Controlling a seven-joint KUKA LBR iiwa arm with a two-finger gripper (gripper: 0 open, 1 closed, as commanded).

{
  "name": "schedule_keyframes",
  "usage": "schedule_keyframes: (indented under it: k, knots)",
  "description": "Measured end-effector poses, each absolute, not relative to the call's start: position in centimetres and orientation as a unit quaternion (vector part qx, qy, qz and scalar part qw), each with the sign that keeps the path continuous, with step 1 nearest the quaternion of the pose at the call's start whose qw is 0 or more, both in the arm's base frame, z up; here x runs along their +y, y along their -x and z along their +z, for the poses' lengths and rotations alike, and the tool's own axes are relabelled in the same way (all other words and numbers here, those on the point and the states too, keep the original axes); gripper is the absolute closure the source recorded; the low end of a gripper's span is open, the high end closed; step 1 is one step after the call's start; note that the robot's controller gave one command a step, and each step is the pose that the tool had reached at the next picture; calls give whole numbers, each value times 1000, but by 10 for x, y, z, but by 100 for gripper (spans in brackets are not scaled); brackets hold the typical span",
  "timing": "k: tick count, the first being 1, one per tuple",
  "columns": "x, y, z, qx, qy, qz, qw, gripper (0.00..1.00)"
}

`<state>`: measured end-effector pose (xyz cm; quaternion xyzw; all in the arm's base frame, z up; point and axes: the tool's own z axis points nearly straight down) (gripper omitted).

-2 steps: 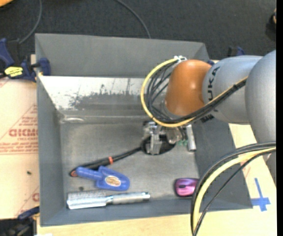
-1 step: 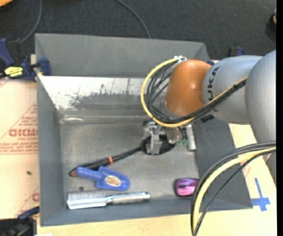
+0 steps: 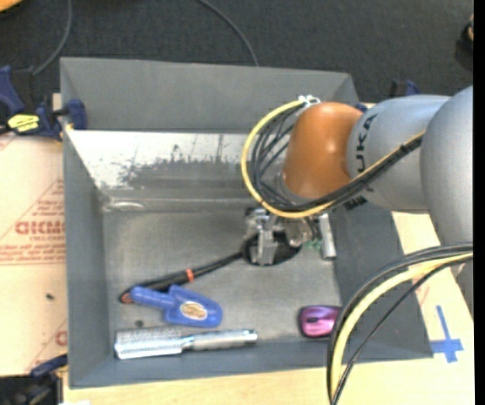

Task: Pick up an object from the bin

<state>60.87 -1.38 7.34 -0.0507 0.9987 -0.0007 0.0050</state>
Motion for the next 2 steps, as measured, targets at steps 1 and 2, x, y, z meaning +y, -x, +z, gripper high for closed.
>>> schedule_keyframes:
  k: [1,2]
  knots:
    - [-14,-609,76,999,51,-1,6,100]
    - [-14,-609,81,999,51,-1,7,100]
